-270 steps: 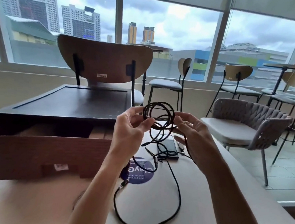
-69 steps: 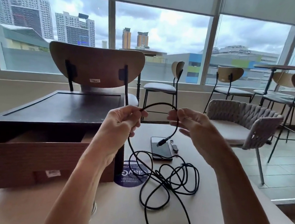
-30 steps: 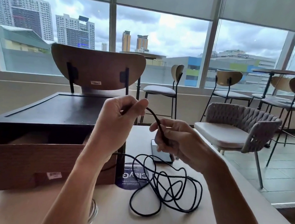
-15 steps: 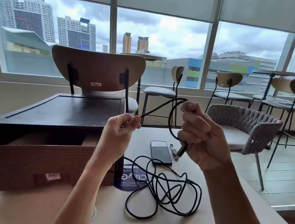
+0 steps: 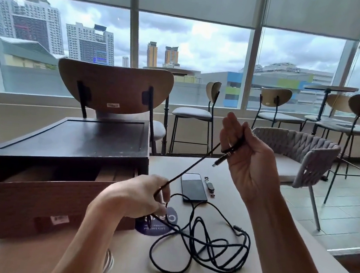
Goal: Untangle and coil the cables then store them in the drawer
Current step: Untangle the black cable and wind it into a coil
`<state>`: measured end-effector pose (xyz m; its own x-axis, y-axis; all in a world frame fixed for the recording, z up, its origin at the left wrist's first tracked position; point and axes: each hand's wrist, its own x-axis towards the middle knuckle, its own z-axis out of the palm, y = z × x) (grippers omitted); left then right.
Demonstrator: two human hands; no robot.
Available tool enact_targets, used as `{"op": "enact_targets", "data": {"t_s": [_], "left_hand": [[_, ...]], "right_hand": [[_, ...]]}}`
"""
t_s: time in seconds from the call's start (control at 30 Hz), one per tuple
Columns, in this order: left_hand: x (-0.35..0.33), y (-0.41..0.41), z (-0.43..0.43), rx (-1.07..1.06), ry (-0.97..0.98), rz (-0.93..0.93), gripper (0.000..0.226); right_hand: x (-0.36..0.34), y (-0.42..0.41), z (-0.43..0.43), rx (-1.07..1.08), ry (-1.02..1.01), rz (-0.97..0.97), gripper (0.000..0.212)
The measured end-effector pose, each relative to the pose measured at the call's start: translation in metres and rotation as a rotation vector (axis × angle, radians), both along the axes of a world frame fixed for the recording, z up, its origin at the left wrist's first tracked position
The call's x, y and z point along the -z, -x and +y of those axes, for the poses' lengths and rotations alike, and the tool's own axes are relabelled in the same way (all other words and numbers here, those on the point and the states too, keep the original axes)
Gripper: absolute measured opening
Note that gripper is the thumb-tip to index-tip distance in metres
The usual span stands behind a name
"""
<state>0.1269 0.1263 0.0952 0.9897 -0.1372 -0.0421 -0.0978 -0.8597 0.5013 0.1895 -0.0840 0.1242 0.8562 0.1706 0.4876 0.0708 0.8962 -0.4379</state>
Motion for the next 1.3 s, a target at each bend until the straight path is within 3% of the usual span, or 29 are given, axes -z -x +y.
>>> {"op": "enact_targets", "data": {"t_s": [0.2,0.47,0.57,0.7,0.87,0.93,1.07,1.2,1.3], "left_hand": [[-0.003,0.002,0.011,0.016,-0.055,-0.034,0.013],[-0.006,-0.002,-0.005,-0.065,0.189,-0.294,0.011],[-0.007,-0.007,-0.017,-0.101,0.452,-0.415,0.021],[-0.008,-0.01,-0.037,-0.047,0.855,-0.44,0.04],[-0.005,-0.01,-0.057,0.088,1.002,-0.465,0.048],[-0.001,-0.014,-0.06,0.068,0.971,-0.488,0.04],[0.009,-0.02,-0.052,-0.097,0.674,-0.512,0.018],[0.019,-0.02,-0.043,-0.178,0.438,-0.213,0.016],[0.024,-0.021,-0.039,-0.227,0.341,-0.087,0.018]], "right_hand": [[-0.001,-0.006,-0.017,0.188,-0.086,0.04,0.023],[-0.004,0.005,-0.014,0.038,0.101,-0.026,0.021],[-0.006,0.01,-0.007,-0.091,0.222,-0.101,0.02],[-0.006,0.013,0.0,-0.39,0.28,-0.197,0.022],[-0.007,0.013,0.007,-0.669,0.199,-0.169,0.028],[-0.007,0.013,0.007,-0.694,0.179,-0.152,0.026],[-0.006,0.012,0.01,-0.543,0.145,-0.136,0.03],[-0.006,0.007,0.005,-0.101,0.098,-0.076,0.033],[-0.007,0.004,-0.004,0.097,0.025,-0.064,0.028]]}}
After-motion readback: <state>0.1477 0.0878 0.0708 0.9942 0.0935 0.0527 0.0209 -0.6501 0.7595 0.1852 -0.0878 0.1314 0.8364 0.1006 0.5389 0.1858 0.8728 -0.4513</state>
